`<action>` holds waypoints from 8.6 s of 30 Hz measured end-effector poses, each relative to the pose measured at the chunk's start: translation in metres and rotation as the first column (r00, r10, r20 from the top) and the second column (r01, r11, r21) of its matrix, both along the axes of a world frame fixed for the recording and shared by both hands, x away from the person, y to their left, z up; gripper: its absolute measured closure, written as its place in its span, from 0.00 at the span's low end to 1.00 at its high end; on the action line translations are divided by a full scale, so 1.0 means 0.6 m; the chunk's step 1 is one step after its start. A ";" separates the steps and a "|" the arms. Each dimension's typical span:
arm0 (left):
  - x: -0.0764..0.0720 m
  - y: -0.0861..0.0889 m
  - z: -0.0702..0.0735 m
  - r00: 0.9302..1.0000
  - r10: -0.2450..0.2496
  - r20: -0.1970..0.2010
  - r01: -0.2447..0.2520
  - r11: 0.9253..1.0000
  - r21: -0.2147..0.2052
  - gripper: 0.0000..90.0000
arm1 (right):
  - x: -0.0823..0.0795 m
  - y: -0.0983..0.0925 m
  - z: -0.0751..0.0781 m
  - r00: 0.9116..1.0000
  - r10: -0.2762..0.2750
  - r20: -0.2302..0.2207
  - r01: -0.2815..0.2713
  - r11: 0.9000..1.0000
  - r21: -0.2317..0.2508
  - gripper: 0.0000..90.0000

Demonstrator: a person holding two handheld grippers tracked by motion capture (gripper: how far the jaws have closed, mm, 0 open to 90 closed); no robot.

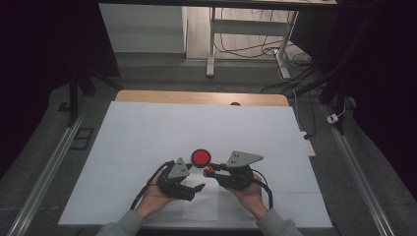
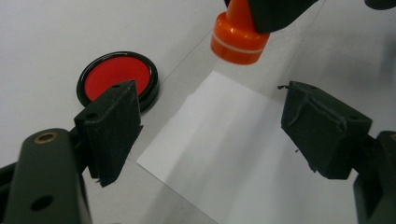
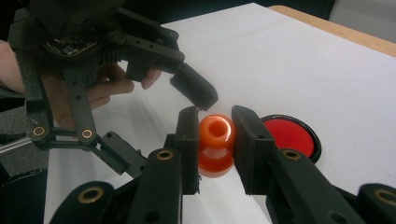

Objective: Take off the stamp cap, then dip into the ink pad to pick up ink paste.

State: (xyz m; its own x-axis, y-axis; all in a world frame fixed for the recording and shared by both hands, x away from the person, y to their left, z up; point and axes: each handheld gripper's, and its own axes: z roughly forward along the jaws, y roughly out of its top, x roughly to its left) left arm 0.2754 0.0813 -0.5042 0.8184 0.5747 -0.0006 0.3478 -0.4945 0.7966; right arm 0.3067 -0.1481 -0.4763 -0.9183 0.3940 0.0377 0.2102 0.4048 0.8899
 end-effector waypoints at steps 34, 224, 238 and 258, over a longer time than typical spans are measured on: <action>0.011 -0.037 0.003 0.998 -0.045 0.047 0.046 0.999 -0.010 0.45 | 0.002 -0.005 0.001 1.000 -0.006 -0.001 0.006 1.000 0.006 0.80; -0.059 0.222 -0.008 0.975 0.220 -0.005 -0.220 0.972 -0.082 0.72 | 0.019 -0.049 0.010 0.991 -0.132 0.022 0.130 0.989 0.069 0.81; -0.055 0.220 -0.015 0.975 0.220 -0.010 -0.220 0.972 -0.084 0.72 | 0.028 -0.046 0.005 0.990 -0.142 0.021 0.141 0.988 0.061 0.81; -0.053 0.216 -0.015 0.976 0.218 -0.004 -0.218 0.973 -0.076 0.72 | 0.043 -0.041 0.010 0.988 -0.153 0.023 0.151 0.986 0.074 0.81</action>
State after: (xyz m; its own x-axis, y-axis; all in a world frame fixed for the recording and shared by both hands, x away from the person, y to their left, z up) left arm 0.2439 0.2110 -0.5133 0.6735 0.7376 -0.0482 0.4373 -0.3451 0.8305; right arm 0.3323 -0.1726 -0.4704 -0.8493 0.5260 0.0457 0.2385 0.3051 0.9220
